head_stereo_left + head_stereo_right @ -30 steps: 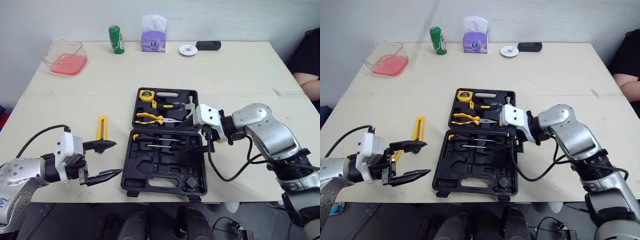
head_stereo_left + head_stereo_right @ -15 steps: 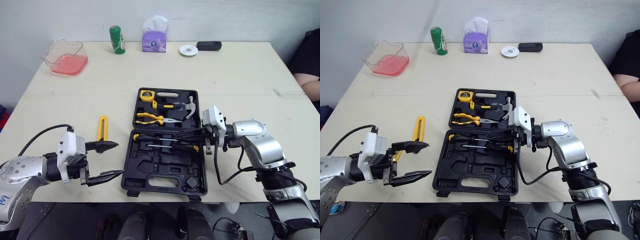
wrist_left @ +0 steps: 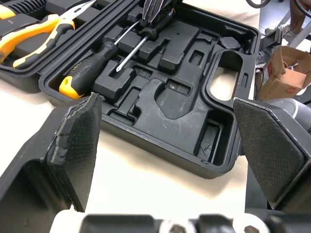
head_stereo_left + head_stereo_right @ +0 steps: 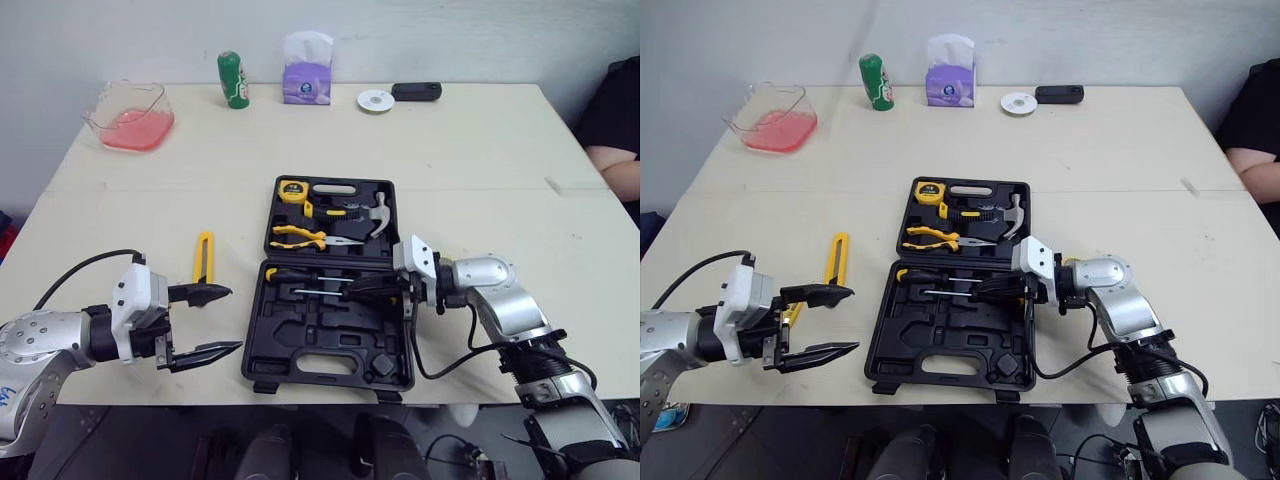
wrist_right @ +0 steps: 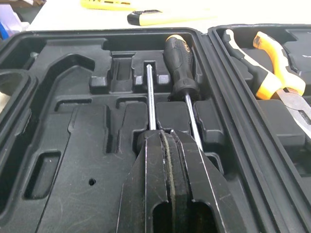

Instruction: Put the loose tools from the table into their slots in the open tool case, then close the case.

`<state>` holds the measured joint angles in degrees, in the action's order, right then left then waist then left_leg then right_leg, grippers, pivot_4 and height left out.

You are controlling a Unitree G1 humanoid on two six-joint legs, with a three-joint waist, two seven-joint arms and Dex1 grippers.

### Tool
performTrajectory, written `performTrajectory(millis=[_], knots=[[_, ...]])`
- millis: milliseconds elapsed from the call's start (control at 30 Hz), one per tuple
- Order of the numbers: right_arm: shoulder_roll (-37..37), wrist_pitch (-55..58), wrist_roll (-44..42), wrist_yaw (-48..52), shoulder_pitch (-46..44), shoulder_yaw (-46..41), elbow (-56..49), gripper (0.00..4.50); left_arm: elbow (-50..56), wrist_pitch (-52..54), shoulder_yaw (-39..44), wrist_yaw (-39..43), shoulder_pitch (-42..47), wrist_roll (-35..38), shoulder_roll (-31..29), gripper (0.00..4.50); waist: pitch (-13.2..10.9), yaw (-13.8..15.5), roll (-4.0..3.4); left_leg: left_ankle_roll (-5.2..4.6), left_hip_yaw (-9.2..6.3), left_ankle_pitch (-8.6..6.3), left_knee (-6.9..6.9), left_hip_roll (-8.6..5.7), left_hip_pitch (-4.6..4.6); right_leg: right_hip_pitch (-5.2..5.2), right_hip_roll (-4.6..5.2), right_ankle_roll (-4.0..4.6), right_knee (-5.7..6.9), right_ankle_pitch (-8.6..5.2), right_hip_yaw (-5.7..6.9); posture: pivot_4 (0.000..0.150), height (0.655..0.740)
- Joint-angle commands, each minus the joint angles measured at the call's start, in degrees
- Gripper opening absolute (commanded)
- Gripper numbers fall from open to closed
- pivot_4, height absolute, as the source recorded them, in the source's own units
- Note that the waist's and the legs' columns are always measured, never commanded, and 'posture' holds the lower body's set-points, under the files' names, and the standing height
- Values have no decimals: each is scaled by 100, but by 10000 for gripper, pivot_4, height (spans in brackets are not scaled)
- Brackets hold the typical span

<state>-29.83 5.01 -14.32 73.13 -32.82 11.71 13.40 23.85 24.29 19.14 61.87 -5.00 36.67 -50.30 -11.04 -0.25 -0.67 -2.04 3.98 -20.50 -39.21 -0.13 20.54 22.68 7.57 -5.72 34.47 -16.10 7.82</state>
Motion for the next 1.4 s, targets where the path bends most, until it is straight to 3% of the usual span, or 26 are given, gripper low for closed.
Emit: performTrajectory(millis=[33, 333, 867, 1000, 1267, 1367, 1400], knots=[[-13, 42, 130, 45, 53, 124, 9, 480, 134, -61, 156, 6, -36, -11, -67, 45000, 0, 0, 0, 0, 0, 0, 0, 0, -1, -1, 0, 0, 0, 0, 0, 1500, 7400], [-70, -13, 516, -74, 91, 426, 232, 480, 192, -38, 225, -54, -76, -9, -73, 45000, 3, -2, 5, 3, 0, -2, 0, 2, -23, -20, 9, 1, 0, -1, -4, 1500, 7400], [-179, 1355, 639, -359, 137, 839, -539, 480, 289, 9, 308, -121, -144, 31, -77, 45000, 39, -11, 35, 19, -1, -8, 0, 16, -37, -24, 22, 13, 9, -7, -12, 1500, 7400], [-173, 1206, 556, -317, 155, 763, -603, 480, 356, 6, 343, -168, -218, 45, -52, 45000, 39, -14, 35, 24, -1, -11, 1, 21, -37, -23, 20, 18, 9, -9, -11, 1500, 7400], [-297, 353, -435, -39, 323, -424, -1062, 480, 215, -280, 609, -276, -407, -213, 5, 45000, 25, 6, 21, 22, -1, -11, 1, 21, -23, -14, 18, 18, 6, -10, -8, 1500, 7400], [-707, 946, -1087, -24, 627, -1142, -1484, 9763, -19, -394, 1071, -491, -531, -295, 123, 45000, 15, 21, 7, 18, -3, -13, 2, 19, -18, -12, 18, 17, 0, -10, -6, 1500, 7400], [-872, 962, -1179, -72, 756, -1412, -1573, 14997, -117, -457, 1301, -547, -638, -338, 170, 45000, 13, 23, 5, 18, -2, -13, 3, 20, -18, -11, 17, 17, 0, -10, -6, 1500, 7400]])
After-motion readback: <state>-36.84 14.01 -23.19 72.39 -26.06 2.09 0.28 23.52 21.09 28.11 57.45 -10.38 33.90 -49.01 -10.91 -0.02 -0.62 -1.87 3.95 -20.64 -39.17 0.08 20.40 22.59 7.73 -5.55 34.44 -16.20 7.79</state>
